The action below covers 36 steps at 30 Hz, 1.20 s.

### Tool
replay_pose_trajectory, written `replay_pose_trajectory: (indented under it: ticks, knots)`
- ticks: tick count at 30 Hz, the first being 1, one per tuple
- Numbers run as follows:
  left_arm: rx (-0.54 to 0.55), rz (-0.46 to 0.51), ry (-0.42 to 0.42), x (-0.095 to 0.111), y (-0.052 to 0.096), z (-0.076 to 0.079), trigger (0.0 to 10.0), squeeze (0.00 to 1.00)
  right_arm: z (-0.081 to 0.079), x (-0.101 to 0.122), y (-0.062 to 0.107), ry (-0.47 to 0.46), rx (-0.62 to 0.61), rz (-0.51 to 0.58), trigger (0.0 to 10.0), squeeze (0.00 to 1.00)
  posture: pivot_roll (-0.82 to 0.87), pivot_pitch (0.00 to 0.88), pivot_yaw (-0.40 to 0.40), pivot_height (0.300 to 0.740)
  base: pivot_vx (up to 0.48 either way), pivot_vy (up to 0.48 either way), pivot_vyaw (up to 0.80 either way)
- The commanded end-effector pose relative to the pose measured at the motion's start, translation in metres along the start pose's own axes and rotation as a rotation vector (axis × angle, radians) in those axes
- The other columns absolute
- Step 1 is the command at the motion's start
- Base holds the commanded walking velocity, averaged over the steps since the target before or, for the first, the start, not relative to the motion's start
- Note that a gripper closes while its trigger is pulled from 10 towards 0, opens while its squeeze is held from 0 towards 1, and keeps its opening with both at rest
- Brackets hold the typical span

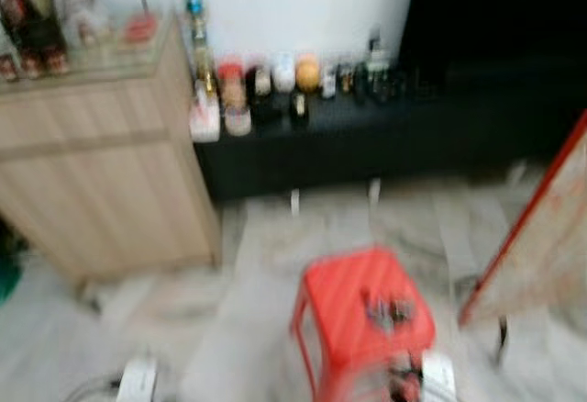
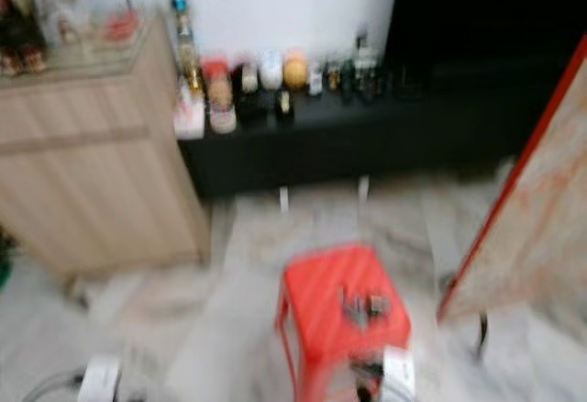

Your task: Hang keys on a hook

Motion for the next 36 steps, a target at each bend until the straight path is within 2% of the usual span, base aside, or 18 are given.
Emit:
replay_pose_trajectory:
  ticks: [1,12,22,28,33,34,36]
  knots:
    - [0.018,-0.006,0.015,-0.006,0.003,-0.004,10.0,0.00,-0.004,0.006,-0.001,0.000,0.009,0.015,10.0,0.00,0.09,0.000,-0.012,0.740,0.000,0.000,0.00]
    - [0.036,0.009,0.039,-0.007,0.003,-0.001,10.0,0.00,0.009,0.006,0.001,0.001,-0.009,0.022,10.0,0.00,0.07,0.000,-0.025,0.740,0.000,0.000,0.00]
    - [0.047,0.024,0.031,-0.006,0.003,-0.002,10.0,0.00,-0.011,0.001,0.000,-0.021,0.017,0.037,10.0,0.00,0.06,0.000,-0.014,0.740,0.000,0.000,0.00]
    - [0.053,0.026,0.035,-0.007,0.004,-0.003,10.0,0.00,-0.013,-0.002,0.000,-0.003,0.021,0.028,10.0,0.00,0.07,0.000,-0.023,0.740,0.000,0.000,0.00]
    - [0.053,0.049,0.021,-0.004,0.004,-0.002,10.0,0.00,-0.013,0.006,-0.001,0.017,0.012,0.058,10.0,0.00,0.06,0.000,-0.024,0.740,0.000,0.000,0.00]
    - [0.053,0.070,-0.012,-0.001,0.004,-0.002,10.0,0.00,-0.010,0.013,-0.001,0.049,-0.010,0.085,10.0,0.00,0.06,0.000,-0.026,0.740,0.000,0.000,0.00]
    - [0.070,0.115,-0.004,0.003,0.005,-0.003,10.0,0.00,-0.005,0.025,-0.001,0.021,-0.028,0.142,10.0,0.00,0.07,0.000,-0.029,0.740,0.000,0.000,0.00]
Point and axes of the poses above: a point about 5 cm out from each wrist's last joint towards the gripper, its own y axis pointing back from the gripper into the wrist, its own x axis along the axis of the wrist's last joint, z = x × y, the point moved 3 cm from there along -y, pointing out of the wrist towards the gripper, and after that the axes turned 2 degrees about -y, right-handed, at the moved point
